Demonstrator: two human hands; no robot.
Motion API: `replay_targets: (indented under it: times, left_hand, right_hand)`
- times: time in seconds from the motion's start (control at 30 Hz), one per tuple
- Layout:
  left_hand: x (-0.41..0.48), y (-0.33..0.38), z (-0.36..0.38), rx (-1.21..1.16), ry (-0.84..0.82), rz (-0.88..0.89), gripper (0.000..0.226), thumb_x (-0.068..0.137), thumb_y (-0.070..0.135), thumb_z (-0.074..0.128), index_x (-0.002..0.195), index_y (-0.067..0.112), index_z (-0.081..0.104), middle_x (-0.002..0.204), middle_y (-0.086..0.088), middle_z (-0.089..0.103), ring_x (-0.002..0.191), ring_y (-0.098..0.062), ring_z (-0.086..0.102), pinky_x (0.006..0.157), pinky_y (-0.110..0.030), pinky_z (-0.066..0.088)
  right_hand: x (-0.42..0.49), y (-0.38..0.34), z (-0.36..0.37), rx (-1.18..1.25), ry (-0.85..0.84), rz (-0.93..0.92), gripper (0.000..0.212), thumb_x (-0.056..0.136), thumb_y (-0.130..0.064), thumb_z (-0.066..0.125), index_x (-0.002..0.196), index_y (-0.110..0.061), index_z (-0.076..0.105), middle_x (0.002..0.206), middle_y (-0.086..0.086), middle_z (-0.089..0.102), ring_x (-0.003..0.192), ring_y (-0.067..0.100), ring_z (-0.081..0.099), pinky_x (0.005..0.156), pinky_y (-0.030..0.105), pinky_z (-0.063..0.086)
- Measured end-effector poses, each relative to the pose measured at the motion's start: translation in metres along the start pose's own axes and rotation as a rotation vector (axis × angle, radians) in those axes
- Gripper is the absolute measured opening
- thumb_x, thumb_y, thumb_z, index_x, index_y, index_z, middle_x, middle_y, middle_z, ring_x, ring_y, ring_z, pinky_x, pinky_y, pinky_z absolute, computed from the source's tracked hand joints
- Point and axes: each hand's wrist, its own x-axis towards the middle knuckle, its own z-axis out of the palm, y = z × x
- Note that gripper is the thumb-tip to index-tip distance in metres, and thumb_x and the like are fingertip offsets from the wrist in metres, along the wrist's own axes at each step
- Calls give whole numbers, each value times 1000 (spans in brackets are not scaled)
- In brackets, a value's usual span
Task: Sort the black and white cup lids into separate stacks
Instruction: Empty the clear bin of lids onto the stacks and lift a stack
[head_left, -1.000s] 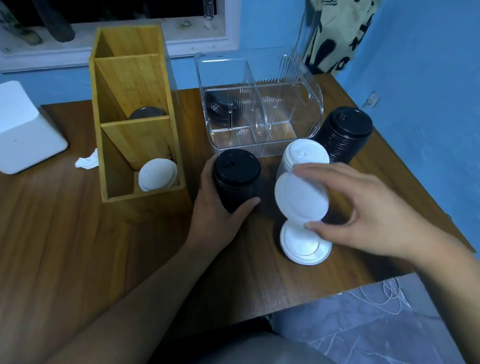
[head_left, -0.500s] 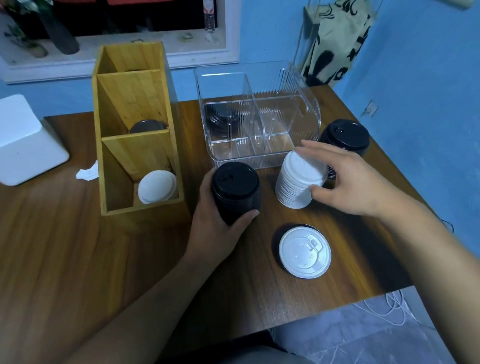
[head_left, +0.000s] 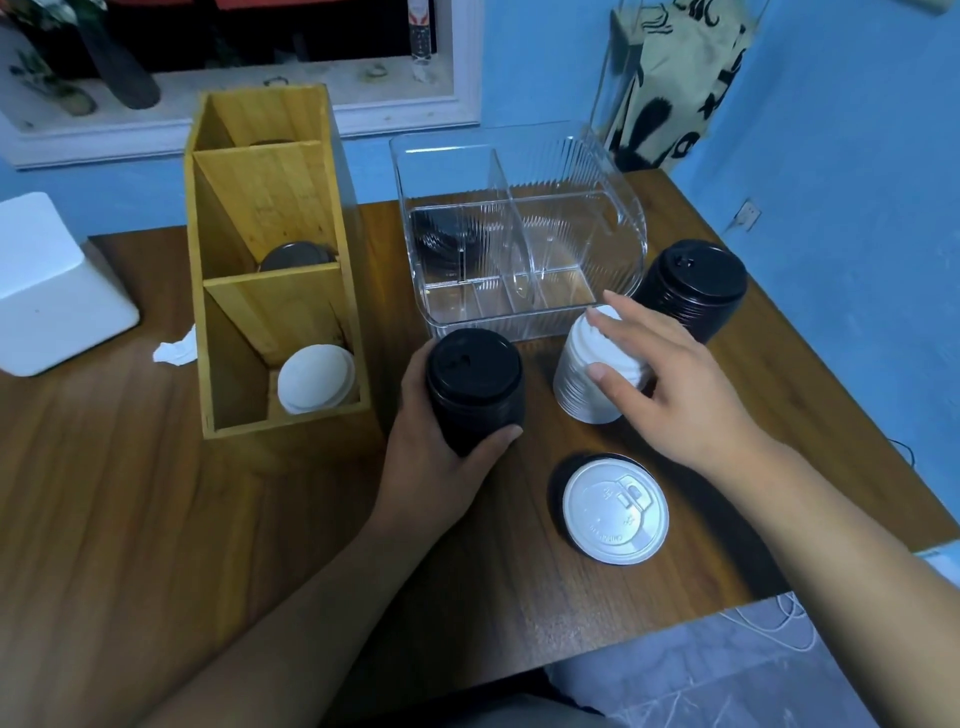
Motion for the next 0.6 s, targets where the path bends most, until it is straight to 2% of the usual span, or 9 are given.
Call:
replay_targets:
  times: [0.1, 0.2, 0.23, 0.27, 0.33, 0.4, 0.5, 0.6]
  left_hand:
    - [0, 0, 0, 5, 0, -6, 104, 76, 40, 89, 149, 50, 16, 137, 52, 29, 135, 21, 30, 107, 1, 26]
    - [-1, 1, 0, 16, 5, 7, 104, 76, 42, 88, 143, 62, 12, 137, 54, 26, 134, 23, 28, 105, 3, 25]
    - [-1, 1, 0, 16, 8, 13, 103, 76, 41, 88, 141, 65, 11, 136, 56, 25, 133, 25, 28, 104, 4, 25]
    - [-1, 1, 1, 16, 8, 19, 103, 76, 41, 88, 140, 65, 11, 135, 57, 25, 132, 26, 27, 104, 4, 24]
    - [-1, 1, 1, 18, 7, 15, 104, 76, 41, 88, 141, 64, 10, 136, 57, 24, 132, 26, 27, 104, 4, 24]
    - [0, -1, 1, 22, 7, 7, 105, 76, 42, 88, 144, 60, 11, 138, 54, 25, 134, 24, 28, 105, 2, 25]
    - [0, -5, 1, 23, 8, 3, 107, 75, 42, 89, 149, 52, 13, 139, 52, 24, 136, 21, 28, 108, 0, 25]
    - [0, -5, 3, 29, 12, -4, 108, 74, 43, 89, 150, 51, 12, 138, 53, 23, 134, 24, 26, 108, 0, 24]
  right_hand:
    - [2, -2, -4, -63, -49, -23, 51, 101, -52, 50, 147, -28, 49, 162, -10, 34, 151, 15, 29, 119, 44, 34]
    - [-11, -12, -9, -18, -37, 38, 57, 103, -53, 44, 151, -25, 36, 167, -12, 23, 157, 10, 5, 125, 41, 19]
    - [-20, -15, -12, 24, 9, 53, 58, 103, -52, 45, 152, -23, 34, 167, -12, 22, 157, 10, 5, 125, 38, 17]
    - [-33, -20, -16, 55, 74, 48, 58, 102, -50, 47, 152, -21, 35, 165, -10, 26, 156, 12, 11, 125, 34, 18]
    - [-60, -26, -20, 71, 182, -9, 58, 97, -47, 56, 146, -18, 43, 154, -4, 43, 147, 19, 36, 120, 32, 28]
    - [-86, -27, -17, 36, 165, -43, 58, 89, -52, 64, 136, -19, 55, 137, -4, 54, 130, 24, 50, 111, 34, 37]
    - [-109, -29, -2, -119, 2, 19, 81, 73, -74, 72, 134, -21, 61, 129, -7, 54, 122, 22, 50, 100, 42, 42]
    - [-116, -28, 9, -230, -68, 21, 87, 71, -77, 71, 140, -27, 56, 130, -13, 53, 123, 17, 48, 98, 44, 42]
